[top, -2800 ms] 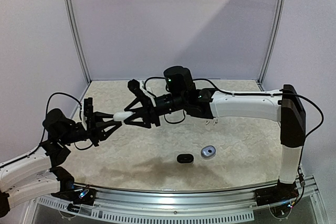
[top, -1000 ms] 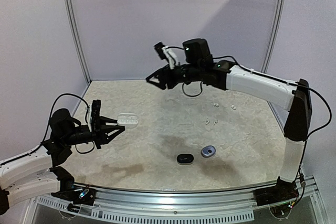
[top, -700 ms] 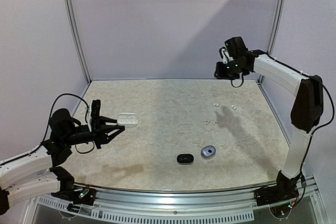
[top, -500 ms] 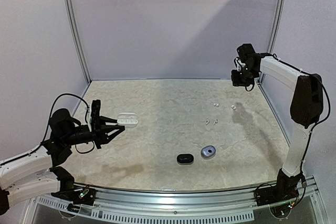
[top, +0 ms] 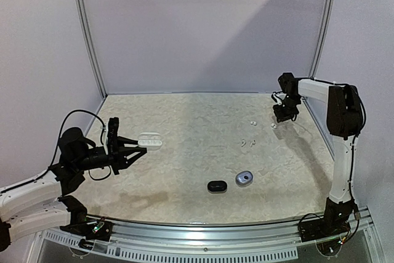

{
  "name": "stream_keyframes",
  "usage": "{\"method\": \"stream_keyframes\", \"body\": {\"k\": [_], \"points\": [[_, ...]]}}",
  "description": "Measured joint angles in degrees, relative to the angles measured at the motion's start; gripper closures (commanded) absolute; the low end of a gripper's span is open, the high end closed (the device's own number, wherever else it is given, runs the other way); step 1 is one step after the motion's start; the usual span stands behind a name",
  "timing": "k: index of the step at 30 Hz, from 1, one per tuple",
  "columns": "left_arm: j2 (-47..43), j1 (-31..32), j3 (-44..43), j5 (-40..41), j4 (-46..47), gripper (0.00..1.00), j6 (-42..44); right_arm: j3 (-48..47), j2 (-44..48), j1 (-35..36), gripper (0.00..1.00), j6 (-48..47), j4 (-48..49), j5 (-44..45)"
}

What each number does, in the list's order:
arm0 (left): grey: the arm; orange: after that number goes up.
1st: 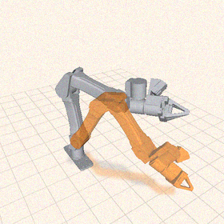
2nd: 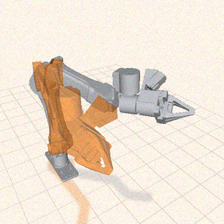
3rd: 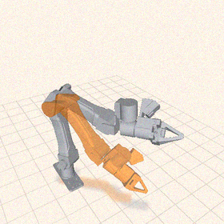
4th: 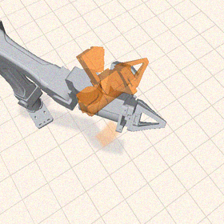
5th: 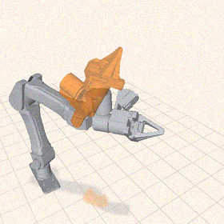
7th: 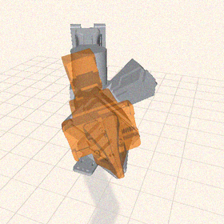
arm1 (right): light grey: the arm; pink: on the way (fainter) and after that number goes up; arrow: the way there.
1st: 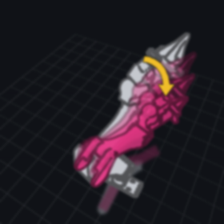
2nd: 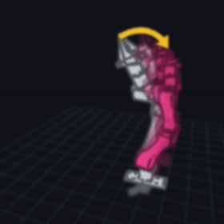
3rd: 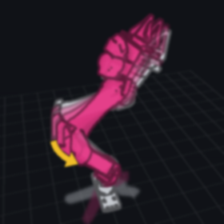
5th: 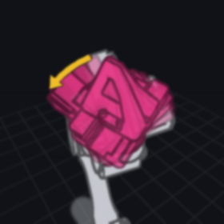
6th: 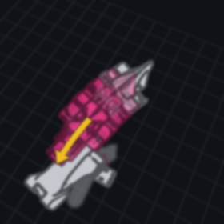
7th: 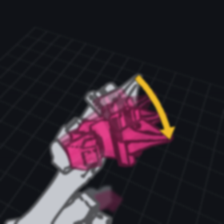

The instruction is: Insert the wireless bluetooth earbuds into the charging case

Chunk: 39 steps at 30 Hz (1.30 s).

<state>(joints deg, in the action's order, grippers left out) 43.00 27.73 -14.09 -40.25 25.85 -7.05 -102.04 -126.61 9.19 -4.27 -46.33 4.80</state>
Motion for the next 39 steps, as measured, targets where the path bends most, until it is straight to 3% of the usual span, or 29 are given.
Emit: {"method": "stream_keyframes", "body": {"k": [26, 35, 39], "points": [[0.13, 0.0, 0.0, 0.28, 0.0, 1.0, 1.07, -0.46, -3.02, -0.15, 0.77, -3.54, 0.48, -9.7], [0.13, 0.0, 0.0, 0.52, 0.0, 1.0, 1.31, -0.68, -3.15, -0.15, 0.99, -3.21, 1.2, -11.82], [0.11, 0.02, 0.0, 0.7, -0.02, 1.0, 1.42, -0.7, -3.15, -0.2, 1.0, -3.13, 1.57, -12.46]]}}
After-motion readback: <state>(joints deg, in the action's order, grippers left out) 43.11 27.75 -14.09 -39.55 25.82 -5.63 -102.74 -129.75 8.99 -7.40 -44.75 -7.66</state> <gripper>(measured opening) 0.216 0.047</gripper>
